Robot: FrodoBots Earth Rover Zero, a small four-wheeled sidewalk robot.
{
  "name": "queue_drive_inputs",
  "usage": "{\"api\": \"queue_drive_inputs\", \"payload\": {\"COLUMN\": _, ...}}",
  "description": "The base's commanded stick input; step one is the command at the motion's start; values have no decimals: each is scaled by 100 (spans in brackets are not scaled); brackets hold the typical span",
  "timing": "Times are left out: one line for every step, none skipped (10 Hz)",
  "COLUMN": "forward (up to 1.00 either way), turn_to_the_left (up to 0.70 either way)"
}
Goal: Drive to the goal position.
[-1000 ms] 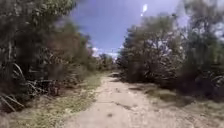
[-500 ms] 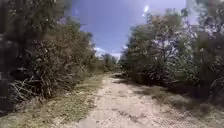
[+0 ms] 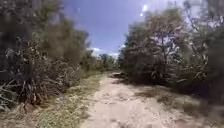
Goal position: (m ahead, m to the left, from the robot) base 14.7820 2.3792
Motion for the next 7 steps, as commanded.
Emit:
{"api": "queue_drive_inputs", "payload": {"forward": 70, "turn_to_the_left": 0}}
{"api": "queue_drive_inputs", "payload": {"forward": 70, "turn_to_the_left": 0}}
{"api": "queue_drive_inputs", "payload": {"forward": 70, "turn_to_the_left": 0}}
{"api": "queue_drive_inputs", "payload": {"forward": 70, "turn_to_the_left": 0}}
{"api": "queue_drive_inputs", "payload": {"forward": 70, "turn_to_the_left": 0}}
{"api": "queue_drive_inputs", "payload": {"forward": 70, "turn_to_the_left": 0}}
{"api": "queue_drive_inputs", "payload": {"forward": 70, "turn_to_the_left": 0}}
